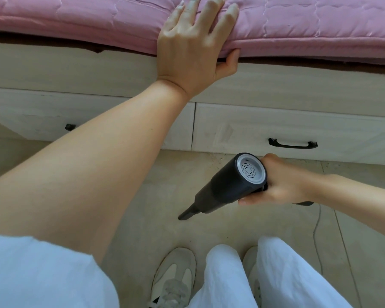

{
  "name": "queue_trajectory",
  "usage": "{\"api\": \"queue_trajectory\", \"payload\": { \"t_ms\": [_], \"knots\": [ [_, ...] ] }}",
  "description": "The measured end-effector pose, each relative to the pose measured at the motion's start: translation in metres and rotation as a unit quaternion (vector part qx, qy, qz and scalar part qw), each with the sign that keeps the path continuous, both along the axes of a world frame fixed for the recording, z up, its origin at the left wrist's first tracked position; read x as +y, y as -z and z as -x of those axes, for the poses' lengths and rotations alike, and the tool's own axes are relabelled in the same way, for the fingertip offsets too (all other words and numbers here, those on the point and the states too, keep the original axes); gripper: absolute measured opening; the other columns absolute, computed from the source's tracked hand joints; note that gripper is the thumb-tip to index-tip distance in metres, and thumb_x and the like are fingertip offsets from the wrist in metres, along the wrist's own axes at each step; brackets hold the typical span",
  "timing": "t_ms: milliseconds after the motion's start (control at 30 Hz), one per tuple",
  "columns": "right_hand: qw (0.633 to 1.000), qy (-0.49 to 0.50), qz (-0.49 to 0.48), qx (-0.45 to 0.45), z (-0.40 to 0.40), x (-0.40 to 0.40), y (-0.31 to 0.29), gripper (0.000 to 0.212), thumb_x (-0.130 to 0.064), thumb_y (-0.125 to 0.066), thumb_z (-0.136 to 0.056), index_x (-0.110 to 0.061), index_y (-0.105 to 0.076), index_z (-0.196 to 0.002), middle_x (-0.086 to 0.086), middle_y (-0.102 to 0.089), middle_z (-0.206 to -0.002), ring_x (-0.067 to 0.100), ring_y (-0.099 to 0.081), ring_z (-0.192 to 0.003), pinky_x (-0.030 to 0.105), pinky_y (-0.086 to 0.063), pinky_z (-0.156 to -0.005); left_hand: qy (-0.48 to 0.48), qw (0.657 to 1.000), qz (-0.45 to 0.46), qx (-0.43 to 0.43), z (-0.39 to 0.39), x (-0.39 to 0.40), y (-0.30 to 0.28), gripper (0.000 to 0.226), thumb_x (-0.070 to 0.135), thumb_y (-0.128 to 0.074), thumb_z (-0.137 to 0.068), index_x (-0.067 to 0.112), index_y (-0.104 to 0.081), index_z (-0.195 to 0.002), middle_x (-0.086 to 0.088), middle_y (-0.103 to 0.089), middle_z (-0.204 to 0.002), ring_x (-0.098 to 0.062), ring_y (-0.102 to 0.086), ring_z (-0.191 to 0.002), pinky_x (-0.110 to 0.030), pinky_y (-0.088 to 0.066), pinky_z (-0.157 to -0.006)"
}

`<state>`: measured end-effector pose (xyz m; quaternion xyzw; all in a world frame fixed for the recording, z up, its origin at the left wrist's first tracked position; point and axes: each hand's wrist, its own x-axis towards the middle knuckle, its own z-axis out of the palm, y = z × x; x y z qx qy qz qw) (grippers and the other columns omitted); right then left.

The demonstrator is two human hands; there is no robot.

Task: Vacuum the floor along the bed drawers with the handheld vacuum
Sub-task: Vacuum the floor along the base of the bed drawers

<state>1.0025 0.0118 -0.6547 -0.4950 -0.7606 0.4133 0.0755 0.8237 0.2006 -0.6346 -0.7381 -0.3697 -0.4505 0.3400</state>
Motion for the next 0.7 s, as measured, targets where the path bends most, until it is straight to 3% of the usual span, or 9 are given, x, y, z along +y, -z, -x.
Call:
{"api": "queue_trajectory", "payload": {
  "t_ms": [133, 367, 500, 600, 700],
  "knots": [
    [0.999, -0.025, 0.041, -0.01, -0.005, 0.001, 0.002, 0.022, -0.029, -0.08, -0.072, -0.032, -0.066, -0.087, -0.015, -0.07, -0.084, 0.004, -0.067, -0.081, 0.032, -0.054, -0.074, 0.003, 1.0, 0.0, -0.002, 0.001, 0.001, -0.001, 0.05, 0.05, -0.061, -0.082, 0.017, -0.074, -0.117, -0.006, -0.073, -0.113, -0.035, -0.071, -0.097, -0.047, -0.058, -0.086],
    [0.995, -0.067, 0.076, 0.0, -0.003, -0.008, 0.003, 0.022, -0.027, -0.078, -0.075, -0.043, -0.064, -0.08, -0.025, -0.069, -0.082, -0.003, -0.065, -0.08, 0.013, -0.046, -0.067, -0.001, 1.0, -0.004, 0.001, 0.001, 0.0, 0.0, 0.05, 0.051, -0.06, -0.083, 0.017, -0.074, -0.117, -0.006, -0.072, -0.116, -0.036, -0.071, -0.103, -0.048, -0.058, -0.087],
    [0.998, -0.038, 0.057, -0.015, -0.01, -0.002, 0.002, 0.017, -0.031, -0.078, -0.074, -0.039, -0.065, -0.083, -0.018, -0.07, -0.083, 0.001, -0.067, -0.08, 0.027, -0.054, -0.071, -0.005, 1.0, -0.009, 0.002, 0.001, 0.0, 0.0, 0.05, 0.05, -0.06, -0.082, 0.018, -0.074, -0.117, -0.005, -0.073, -0.116, -0.036, -0.07, -0.106, -0.048, -0.057, -0.089],
    [0.999, -0.005, 0.021, -0.032, -0.017, 0.007, -0.001, 0.017, -0.035, -0.08, -0.072, -0.035, -0.066, -0.082, -0.016, -0.07, -0.079, 0.001, -0.066, -0.077, 0.024, -0.052, -0.069, -0.008, 1.0, -0.011, 0.004, 0.001, -0.001, 0.001, 0.049, 0.051, -0.059, -0.083, 0.018, -0.074, -0.118, -0.005, -0.073, -0.116, -0.036, -0.07, -0.108, -0.049, -0.058, -0.09],
    [0.998, 0.022, -0.008, -0.058, -0.024, 0.016, -0.003, 0.027, -0.05, -0.074, -0.069, -0.03, -0.066, -0.085, -0.01, -0.07, -0.078, 0.005, -0.066, -0.076, 0.033, -0.054, -0.07, -0.012, 1.0, -0.016, 0.009, 0.001, 0.0, 0.0, 0.049, 0.051, -0.058, -0.084, 0.018, -0.074, -0.118, -0.005, -0.073, -0.116, -0.036, -0.07, -0.107, -0.048, -0.058, -0.088]
  ]
}}
